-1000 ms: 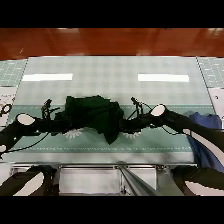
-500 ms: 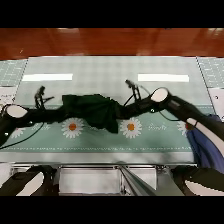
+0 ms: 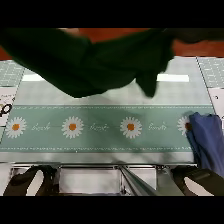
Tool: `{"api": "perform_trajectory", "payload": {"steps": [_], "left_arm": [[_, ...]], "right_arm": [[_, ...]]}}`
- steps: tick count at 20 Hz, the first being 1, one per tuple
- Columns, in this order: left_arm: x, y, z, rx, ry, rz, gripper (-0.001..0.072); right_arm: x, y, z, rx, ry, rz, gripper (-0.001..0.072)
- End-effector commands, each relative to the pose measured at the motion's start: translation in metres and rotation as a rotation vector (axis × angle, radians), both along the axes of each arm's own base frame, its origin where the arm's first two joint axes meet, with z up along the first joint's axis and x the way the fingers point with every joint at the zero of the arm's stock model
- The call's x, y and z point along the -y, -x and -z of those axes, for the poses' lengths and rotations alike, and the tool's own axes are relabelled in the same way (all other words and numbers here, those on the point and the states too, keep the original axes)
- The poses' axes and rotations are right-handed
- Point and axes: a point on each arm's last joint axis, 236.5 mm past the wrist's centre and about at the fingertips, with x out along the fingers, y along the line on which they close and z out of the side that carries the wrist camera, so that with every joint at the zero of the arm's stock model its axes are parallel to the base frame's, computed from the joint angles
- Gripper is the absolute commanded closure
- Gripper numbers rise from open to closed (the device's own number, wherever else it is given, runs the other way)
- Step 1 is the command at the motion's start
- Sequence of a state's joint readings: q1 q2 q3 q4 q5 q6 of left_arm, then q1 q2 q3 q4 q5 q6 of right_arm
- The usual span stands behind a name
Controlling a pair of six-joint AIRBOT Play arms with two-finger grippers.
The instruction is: Fold the shirts.
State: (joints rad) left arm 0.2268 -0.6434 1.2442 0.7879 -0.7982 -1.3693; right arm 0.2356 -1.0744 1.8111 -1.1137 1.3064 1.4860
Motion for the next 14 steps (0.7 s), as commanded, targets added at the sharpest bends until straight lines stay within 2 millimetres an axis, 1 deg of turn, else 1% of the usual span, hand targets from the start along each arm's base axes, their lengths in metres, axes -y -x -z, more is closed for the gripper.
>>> {"api": "perform_trajectory", "payload": {"steps": [1, 2, 4, 6, 8, 9, 10, 11, 12, 13, 14], "left_arm": [[-0.003, 0.09, -0.12, 0.321, -0.089, -0.109, 0.0688], [-0.001, 0.11, -0.136, 0.375, -0.108, -0.13, 0.0688], [0.009, 0.15, -0.162, 0.472, -0.145, -0.159, 0.0688], [0.02, 0.185, -0.176, 0.542, -0.184, -0.177, 0.0688], [0.03, 0.214, -0.18, 0.589, -0.219, -0.192, 0.0688], [0.034, 0.224, -0.176, 0.588, -0.242, -0.194, 0.0688], [0.037, 0.228, -0.167, 0.56, -0.275, -0.199, 0.0688], [0.037, 0.223, -0.152, 0.492, -0.285, -0.194, 0.0688], [0.036, 0.213, -0.131, 0.391, -0.253, -0.174, 0.0688], [0.035, 0.196, -0.104, 0.267, -0.233, -0.142, 0.0688], [0.033, 0.179, -0.077, 0.158, -0.232, -0.111, 0.0688]], "right_arm": [[0.05, 0.071, -0.084, 0.235, 0.052, 0.105, 0.0692], [0.057, 0.092, -0.097, 0.282, 0.046, 0.116, 0.0692], [0.067, 0.129, -0.108, 0.331, 0.045, 0.12, 0.0692], [0.077, 0.158, -0.108, 0.334, 0.056, 0.132, 0.0692], [0.087, 0.179, -0.097, 0.294, 0.075, 0.153, 0.0692], [0.089, 0.187, -0.09, 0.266, 0.082, 0.152, 0.0692], [0.09, 0.193, -0.084, 0.242, 0.092, 0.149, 0.0692], [0.091, 0.196, -0.076, 0.208, 0.105, 0.145, 0.0691], [0.092, 0.197, -0.066, 0.171, 0.123, 0.141, 0.0692], [0.092, 0.195, -0.052, 0.12, 0.145, 0.134, 0.0691], [0.091, 0.189, -0.035, 0.061, 0.166, 0.127, 0.0692]]}}
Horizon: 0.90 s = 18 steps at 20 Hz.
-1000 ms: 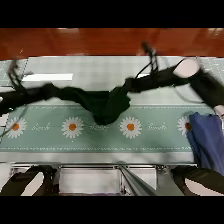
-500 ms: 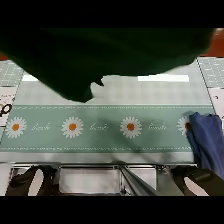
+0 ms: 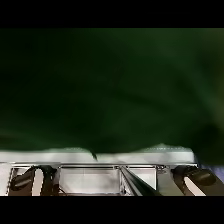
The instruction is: Fold the shirts.
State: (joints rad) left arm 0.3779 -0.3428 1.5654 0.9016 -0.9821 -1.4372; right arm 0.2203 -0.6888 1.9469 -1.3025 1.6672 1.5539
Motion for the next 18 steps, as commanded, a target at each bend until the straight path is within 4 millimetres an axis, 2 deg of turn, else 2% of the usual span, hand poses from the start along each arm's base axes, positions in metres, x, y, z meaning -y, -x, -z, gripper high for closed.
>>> {"api": "perform_trajectory", "payload": {"steps": [1, 4, 6, 8, 11, 13, 15, 16, 18], "left_arm": [[-0.004, -0.038, 0.085, -0.35, 0.033, 0.036, 0.0688], [-0.016, -0.095, 0.154, -0.569, 0.098, 0.102, 0.0687], [-0.027, -0.139, 0.19, -0.661, 0.141, 0.139, 0.0687], [-0.048, -0.188, 0.222, -0.741, 0.214, 0.135, 0.0687], [-0.079, -0.269, 0.278, -0.831, 0.287, 0.103, 0.0687], [-0.09, -0.32, 0.32, -0.858, 0.311, 0.073, 0.0687], [-0.09, -0.359, 0.367, -0.903, 0.343, 0.049, 0.0687], [-0.08, -0.369, 0.394, -0.954, 0.347, 0.062, 0.0687], [-0.05, -0.374, 0.447, -1.075, 0.282, 0.135, 0.0687]], "right_arm": [[0.002, -0.004, 0.055, -0.199, 0.061, 0.006, 0.0692], [-0.008, -0.046, 0.123, -0.354, 0.093, 0.003, 0.0692], [-0.017, -0.085, 0.169, -0.426, 0.087, 0.016, 0.0692], [-0.025, -0.125, 0.21, -0.497, 0.1, 0.023, 0.0692], [-0.041, -0.197, 0.265, -0.556, 0.109, 0.029, 0.0693], [-0.051, -0.248, 0.297, -0.559, 0.088, 0.053, 0.0693], [-0.061, -0.297, 0.325, -0.563, 0.048, 0.089, 0.0691], [-0.065, -0.319, 0.338, -0.576, 0.022, 0.118, 0.0691], [-0.07, -0.352, 0.363, -0.616, -0.022, 0.165, 0.0691]]}}
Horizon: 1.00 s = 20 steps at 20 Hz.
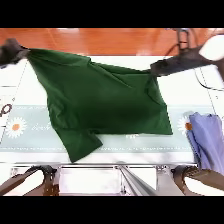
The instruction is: Fold the shirts.
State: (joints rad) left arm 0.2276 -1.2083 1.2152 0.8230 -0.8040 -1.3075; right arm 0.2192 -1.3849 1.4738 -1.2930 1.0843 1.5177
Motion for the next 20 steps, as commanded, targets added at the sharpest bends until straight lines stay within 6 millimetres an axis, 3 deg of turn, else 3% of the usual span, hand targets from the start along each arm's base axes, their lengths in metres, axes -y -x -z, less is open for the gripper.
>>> {"api": "perform_trajectory", "payload": {"steps": [1, 2, 3, 4, 6, 8, 11, 12, 14, 16, 18, 20], "left_arm": [[0.034, -0.024, 0.094, -0.154, -0.009, 0.094, 0.0687], [0.04, -0.023, 0.109, -0.19, -0.003, 0.112, 0.0662], [0.044, -0.02, 0.12, -0.221, 0.0, 0.129, 0.0471], [0.044, -0.013, 0.128, -0.256, -0.016, 0.152, 0.0214], [0.017, 0.013, 0.137, -0.369, -0.112, 0.189, 0.0202], [-0.024, 0.053, 0.142, -0.531, -0.151, 0.158, 0.0203], [-0.056, 0.109, 0.142, -0.632, -0.053, 0.068, 0.0203], [-0.059, 0.128, 0.145, -0.631, -0.01, 0.025, 0.0203], [-0.062, 0.173, 0.165, -0.651, 0.05, -0.068, 0.0203], [-0.049, 0.212, 0.191, -0.688, 0.179, -0.136, 0.0203], [-0.029, 0.233, 0.212, -0.732, 0.335, -0.18, 0.0204], [-0.017, 0.238, 0.224, -0.767, 0.425, -0.191, 0.0204]], "right_arm": [[-0.011, -0.066, 0.053, -0.05, -0.079, 0.113, 0.0691], [-0.01, -0.072, 0.064, -0.101, -0.114, 0.139, 0.0654], [-0.01, -0.075, 0.069, -0.151, -0.167, 0.157, 0.0407], [-0.003, -0.076, 0.067, -0.185, -0.209, 0.165, 0.0297], [0.032, -0.07, 0.052, -0.226, -0.229, 0.204, 0.0297], [0.089, -0.05, 0.035, -0.256, -0.17, 0.249, 0.0302], [0.171, 0.008, 0.037, -0.338, -0.002, 0.338, 0.0302], [0.182, 0.032, 0.047, -0.366, -0.007, 0.358, 0.0302], [0.183, 0.08, 0.08, -0.398, -0.095, 0.401, 0.0302], [0.176, 0.123, 0.114, -0.392, -0.238, 0.467, 0.0302], [0.163, 0.164, 0.138, -0.409, -0.346, 0.483, 0.0302], [0.156, 0.193, 0.159, -0.432, -0.354, 0.514, 0.0302]]}}
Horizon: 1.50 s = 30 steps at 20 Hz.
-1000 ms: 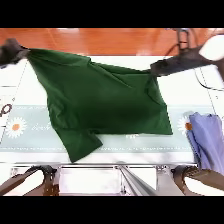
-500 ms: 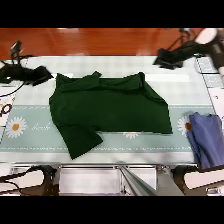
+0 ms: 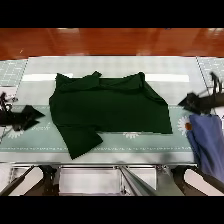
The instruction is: Fold the shirts.
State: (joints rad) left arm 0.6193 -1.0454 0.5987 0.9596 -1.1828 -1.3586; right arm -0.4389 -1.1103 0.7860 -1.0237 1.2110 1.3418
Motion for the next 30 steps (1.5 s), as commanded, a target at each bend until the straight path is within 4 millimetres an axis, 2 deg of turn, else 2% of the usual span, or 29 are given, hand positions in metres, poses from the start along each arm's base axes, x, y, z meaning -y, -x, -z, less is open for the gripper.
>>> {"api": "perform_trajectory", "payload": {"steps": [1, 5, 9, 12, 13, 14, 17, 18, 21, 24, 26, 27, 30], "left_arm": [[0.023, 0.021, 0.021, -0.055, 0.147, -0.093, 0.0204], [0.034, 0.017, 0.04, -0.097, 0.185, -0.08, 0.0204], [0.052, -0.004, 0.05, -0.062, 0.209, -0.063, 0.0204], [0.063, -0.008, 0.06, -0.068, 0.173, -0.018, 0.0208], [0.066, -0.012, 0.058, -0.061, 0.169, 0.0, 0.0371], [0.066, -0.015, 0.054, -0.048, 0.165, 0.014, 0.0688], [0.065, -0.03, 0.039, 0.0, 0.159, 0.062, 0.0688], [0.064, -0.033, 0.034, 0.01, 0.16, 0.07, 0.0687], [0.063, -0.038, 0.029, 0.022, 0.159, 0.077, 0.0688], [0.063, -0.038, 0.029, 0.022, 0.158, 0.076, 0.0688], [0.063, -0.038, 0.03, 0.023, 0.157, 0.076, 0.0688], [0.063, -0.038, 0.03, 0.023, 0.157, 0.076, 0.0687], [0.065, -0.039, 0.028, 0.033, 0.154, 0.096, 0.0687]], "right_arm": [[-0.016, 0.044, 0.034, 0.032, -0.059, 0.085, 0.0302], [-0.022, 0.049, 0.036, 0.028, -0.068, 0.076, 0.0302], [-0.023, 0.049, 0.035, 0.027, -0.073, 0.076, 0.0302], [-0.024, 0.049, 0.035, 0.026, -0.077, 0.076, 0.0302], [-0.024, 0.049, 0.035, 0.024, -0.076, 0.074, 0.0302], [-0.023, 0.05, 0.036, 0.021, -0.069, 0.074, 0.0302], [0.0, 0.056, 0.051, -0.051, 0.006, 0.171, 0.0302], [-0.001, 0.06, 0.056, -0.083, -0.003, 0.172, 0.0302], [-0.018, 0.073, 0.072, -0.194, -0.097, 0.148, 0.0302], [-0.04, 0.066, 0.077, -0.201, -0.218, 0.122, 0.0301], [-0.052, 0.067, 0.087, -0.236, -0.244, 0.094, 0.0302], [-0.061, 0.062, 0.091, -0.226, -0.252, 0.074, 0.0331], [-0.086, 0.028, 0.08, -0.092, -0.287, 0.021, 0.0657]]}}
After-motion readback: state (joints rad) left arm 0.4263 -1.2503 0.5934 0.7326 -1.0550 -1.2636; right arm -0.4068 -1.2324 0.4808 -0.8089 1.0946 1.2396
